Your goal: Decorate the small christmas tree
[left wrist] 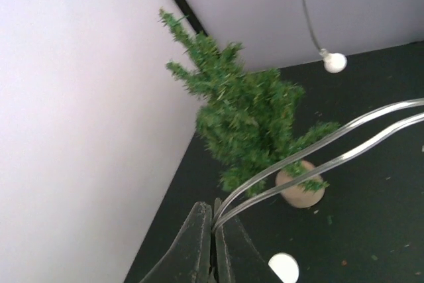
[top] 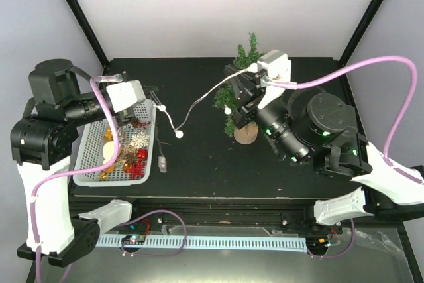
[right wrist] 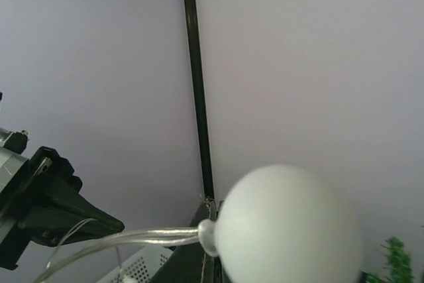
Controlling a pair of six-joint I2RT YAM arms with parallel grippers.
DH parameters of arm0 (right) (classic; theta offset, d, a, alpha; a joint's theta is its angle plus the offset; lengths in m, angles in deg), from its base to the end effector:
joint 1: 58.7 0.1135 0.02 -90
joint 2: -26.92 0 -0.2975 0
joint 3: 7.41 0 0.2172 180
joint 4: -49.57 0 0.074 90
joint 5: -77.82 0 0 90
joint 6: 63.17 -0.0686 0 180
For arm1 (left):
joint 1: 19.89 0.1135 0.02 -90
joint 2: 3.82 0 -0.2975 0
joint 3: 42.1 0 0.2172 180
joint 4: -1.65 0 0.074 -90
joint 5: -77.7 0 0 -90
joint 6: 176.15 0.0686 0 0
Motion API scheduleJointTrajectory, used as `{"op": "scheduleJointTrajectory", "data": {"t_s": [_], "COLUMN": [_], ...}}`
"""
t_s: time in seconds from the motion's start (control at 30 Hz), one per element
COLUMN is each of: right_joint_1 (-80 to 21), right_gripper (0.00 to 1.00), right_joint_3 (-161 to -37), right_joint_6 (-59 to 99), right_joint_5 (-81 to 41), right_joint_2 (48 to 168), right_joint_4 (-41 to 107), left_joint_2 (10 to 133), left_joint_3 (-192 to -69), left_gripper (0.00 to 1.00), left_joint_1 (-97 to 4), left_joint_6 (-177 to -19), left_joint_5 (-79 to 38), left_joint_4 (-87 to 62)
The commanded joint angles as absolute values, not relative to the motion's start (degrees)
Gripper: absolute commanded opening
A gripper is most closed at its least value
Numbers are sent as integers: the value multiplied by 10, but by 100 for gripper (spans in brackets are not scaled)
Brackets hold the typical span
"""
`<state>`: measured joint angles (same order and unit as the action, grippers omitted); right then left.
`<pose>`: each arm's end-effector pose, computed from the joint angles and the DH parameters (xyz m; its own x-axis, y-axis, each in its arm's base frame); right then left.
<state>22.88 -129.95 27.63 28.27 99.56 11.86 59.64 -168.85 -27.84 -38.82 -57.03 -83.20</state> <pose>0.0725 0.1859 0.5902 0.0401 0.1985 -0.9793 -0.6594 0.7416 0.1233 0.0912 -0.0615 0.5286 0.3022 0.4852 -0.8205 0.7736 0.3782 0.5085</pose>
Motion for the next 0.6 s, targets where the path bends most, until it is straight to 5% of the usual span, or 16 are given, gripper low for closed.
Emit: {"op": "scheduleJointTrajectory", "data": {"t_s": [0.0,0.27,0.57], "right_joint_1": [227,227,223], "right_gripper": [1,1,1], "right_joint_3": [-1268,-1223,-1174], "right_joint_6": [305,377,584], "right_joint_5": [333,432,529], "right_joint_2": [962,895,825], "right_joint_4": [141,176,395], "left_joint_2": [641,718,833], "left_joint_3": [-1698,-1698,-1772], "left_gripper": [2,2,2], "left_joint_1": [-330,-473,-531], "left_joint_6": [-451,-514,-551], "left_joint_5": [-572,-471,-422], "left_joint_4": [-835,-740,-670]}}
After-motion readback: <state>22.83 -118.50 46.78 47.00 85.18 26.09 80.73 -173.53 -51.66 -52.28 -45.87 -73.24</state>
